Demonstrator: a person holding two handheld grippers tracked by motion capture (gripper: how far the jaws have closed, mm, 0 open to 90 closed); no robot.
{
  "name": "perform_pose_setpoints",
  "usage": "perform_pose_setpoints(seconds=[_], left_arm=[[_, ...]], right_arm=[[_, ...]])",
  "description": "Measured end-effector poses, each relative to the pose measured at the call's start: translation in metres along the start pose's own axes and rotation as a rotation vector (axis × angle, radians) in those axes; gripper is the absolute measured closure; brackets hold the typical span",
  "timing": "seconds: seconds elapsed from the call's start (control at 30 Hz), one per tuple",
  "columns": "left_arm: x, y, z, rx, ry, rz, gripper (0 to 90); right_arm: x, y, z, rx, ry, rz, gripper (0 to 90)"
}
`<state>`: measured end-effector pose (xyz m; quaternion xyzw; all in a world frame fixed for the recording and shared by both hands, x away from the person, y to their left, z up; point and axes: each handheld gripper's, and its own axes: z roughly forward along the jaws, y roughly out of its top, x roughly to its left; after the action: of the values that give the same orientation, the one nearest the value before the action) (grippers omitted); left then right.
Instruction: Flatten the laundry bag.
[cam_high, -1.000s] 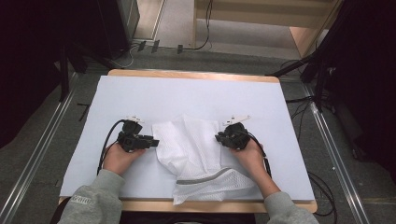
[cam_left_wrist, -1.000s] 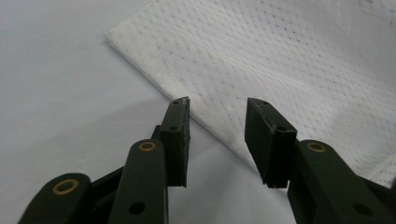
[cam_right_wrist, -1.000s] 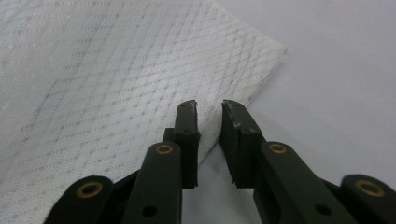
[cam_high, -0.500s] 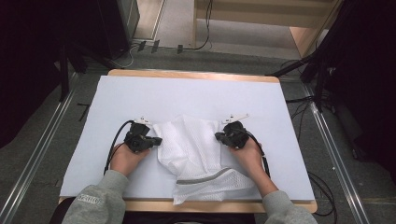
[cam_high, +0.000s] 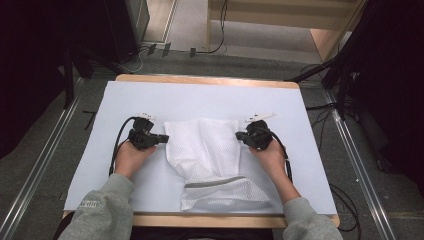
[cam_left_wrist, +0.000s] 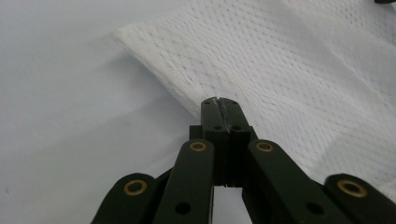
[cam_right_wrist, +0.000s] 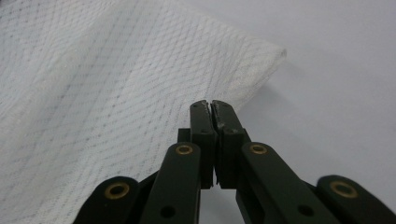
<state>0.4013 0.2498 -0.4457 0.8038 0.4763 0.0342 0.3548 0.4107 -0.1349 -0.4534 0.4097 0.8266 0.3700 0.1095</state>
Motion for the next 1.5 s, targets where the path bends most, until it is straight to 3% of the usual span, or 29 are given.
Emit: perform_pose_setpoints(seconds=[0.17, 0.3, 0.43, 0.53, 0.6, 0.83, 1.03, 1.3, 1.4, 1.5], left_arm=[[0.014, 0.019, 0.007, -0.033, -0.003, -0.013, 90.0], [0.022, 0.024, 0.016, -0.042, 0.008, -0.029, 90.0], [0.022, 0.025, 0.016, -0.039, -0.026, -0.055, 89.6], [0.017, 0.025, 0.007, -0.042, -0.057, -0.058, 82.5], [0.010, 0.023, 0.000, -0.032, -0.065, -0.036, 79.1], [-0.018, 0.006, -0.020, -0.011, -0.091, -0.003, 67.7], [-0.038, -0.007, -0.028, -0.007, -0.116, 0.018, 61.4], [-0.054, -0.014, -0.015, 0.006, -0.132, 0.078, 47.6], [-0.056, -0.014, -0.004, 0.031, -0.113, 0.096, 50.1], [-0.055, -0.014, 0.005, 0.059, -0.088, 0.116, 61.6]], right_arm=[[-0.011, 0.012, 0.007, -0.015, -0.022, 0.001, 90.0], [-0.019, 0.016, 0.011, -0.018, -0.100, 0.003, 90.0], [-0.026, 0.011, 0.017, -0.014, -0.071, 0.053, 87.3], [-0.022, 0.011, 0.011, -0.039, -0.049, 0.057, 82.1], [-0.017, 0.010, 0.004, -0.051, -0.024, 0.049, 78.2], [0.008, -0.008, -0.020, -0.044, 0.007, 0.001, 71.1], [0.020, -0.025, -0.030, -0.034, 0.024, 0.007, 67.8], [0.028, -0.040, -0.022, 0.032, 0.053, 0.051, 55.2], [0.032, -0.041, -0.017, 0.050, 0.057, 0.042, 54.9], [0.035, -0.040, -0.012, 0.064, 0.037, 0.013, 63.8]])
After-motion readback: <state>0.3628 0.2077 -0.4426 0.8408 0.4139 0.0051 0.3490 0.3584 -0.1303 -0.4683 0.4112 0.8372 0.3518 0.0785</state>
